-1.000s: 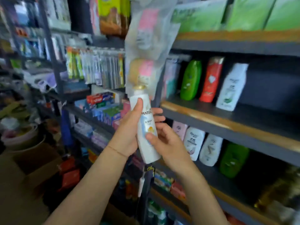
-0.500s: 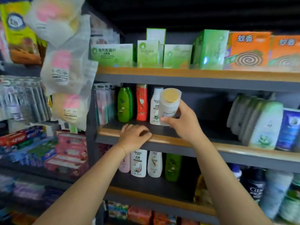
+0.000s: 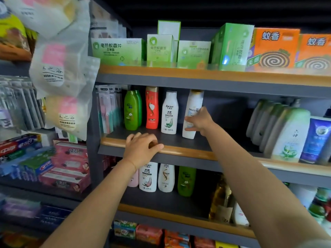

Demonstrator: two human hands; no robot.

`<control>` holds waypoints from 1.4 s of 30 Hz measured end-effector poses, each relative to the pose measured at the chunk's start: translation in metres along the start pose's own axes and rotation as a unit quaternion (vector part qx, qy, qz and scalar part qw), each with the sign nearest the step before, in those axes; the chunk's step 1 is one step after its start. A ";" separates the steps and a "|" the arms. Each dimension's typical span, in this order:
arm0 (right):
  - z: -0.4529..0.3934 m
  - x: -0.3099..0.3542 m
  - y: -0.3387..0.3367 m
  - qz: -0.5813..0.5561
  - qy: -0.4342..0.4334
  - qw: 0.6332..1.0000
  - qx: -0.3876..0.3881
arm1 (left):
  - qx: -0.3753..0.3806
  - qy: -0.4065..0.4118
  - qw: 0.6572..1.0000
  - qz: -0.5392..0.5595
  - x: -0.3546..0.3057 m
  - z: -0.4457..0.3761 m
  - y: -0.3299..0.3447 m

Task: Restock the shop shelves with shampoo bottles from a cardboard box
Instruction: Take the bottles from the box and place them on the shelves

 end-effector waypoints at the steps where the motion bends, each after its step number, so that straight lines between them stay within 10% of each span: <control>1: -0.007 -0.003 0.000 -0.002 0.007 1.000 0.000 | 0.000 -0.002 1.000 0.000 0.000 0.000 0.000; 16: -0.033 -0.018 0.002 0.006 0.046 0.999 -0.008 | 0.002 -0.008 1.000 0.008 -0.001 0.004 -0.003; 23: 0.041 0.027 -0.014 0.006 -0.155 0.983 -0.098 | 0.001 -0.001 1.000 0.007 -0.003 0.006 -0.002; 30: 0.171 -0.050 0.090 -0.093 -0.113 0.979 0.140 | -0.197 -0.081 0.974 0.072 0.054 0.100 -0.010; 35: 0.225 -0.255 0.187 0.022 0.110 0.965 0.236 | 0.071 -0.354 0.931 0.062 0.187 0.294 0.124; 42: 0.370 -0.540 0.254 0.163 0.444 0.829 0.300 | 0.341 -0.518 0.785 0.022 0.239 0.586 0.220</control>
Point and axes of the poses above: each hand's wrist, its own z-axis away from the middle knuckle, its own y-axis out of the palm, x = y × z, the point moved 7 cm from there along -z, towards the middle knuckle, and after that the axes turned 12 degrees about -z, right-handed, at the moved point
